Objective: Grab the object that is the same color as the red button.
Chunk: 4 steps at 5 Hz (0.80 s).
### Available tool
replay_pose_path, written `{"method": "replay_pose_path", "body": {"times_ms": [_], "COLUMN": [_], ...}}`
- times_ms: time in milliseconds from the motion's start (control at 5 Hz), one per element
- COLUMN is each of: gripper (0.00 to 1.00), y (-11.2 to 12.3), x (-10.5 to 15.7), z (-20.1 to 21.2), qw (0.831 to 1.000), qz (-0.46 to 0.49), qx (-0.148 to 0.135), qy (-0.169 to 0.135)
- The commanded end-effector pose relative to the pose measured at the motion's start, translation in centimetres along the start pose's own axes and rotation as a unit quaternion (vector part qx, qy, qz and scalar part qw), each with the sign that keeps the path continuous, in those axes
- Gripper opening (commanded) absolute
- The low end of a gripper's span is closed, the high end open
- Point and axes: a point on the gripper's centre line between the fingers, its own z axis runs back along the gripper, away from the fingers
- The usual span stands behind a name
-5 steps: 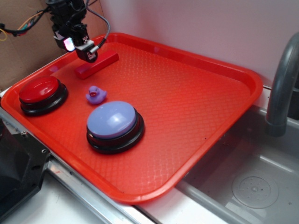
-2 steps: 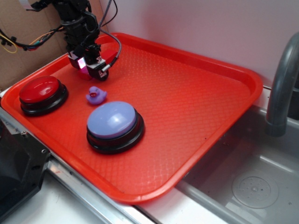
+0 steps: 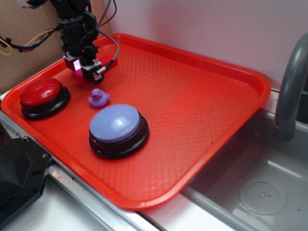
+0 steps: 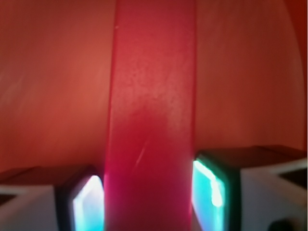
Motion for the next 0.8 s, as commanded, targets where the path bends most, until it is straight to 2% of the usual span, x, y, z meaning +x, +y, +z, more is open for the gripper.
{"method": "replay_pose_path", "body": {"times_ms": [0, 200, 400, 600], "gripper": [0.0, 0.0, 0.0, 0.0], "y": [-3.2, -5.4, -8.4, -8.9], "x": [-1.4, -2.8, -3.5, -3.9], "z": [12.3, 16.4, 17.1, 16.9], "qw": [0.998, 0.996, 0.998, 0.997], "qz": [0.067, 0.08, 0.065, 0.076], "qx": [0.019, 0.022, -0.001, -0.004], "qy": [-0.009, -0.025, -0.019, -0.021]}}
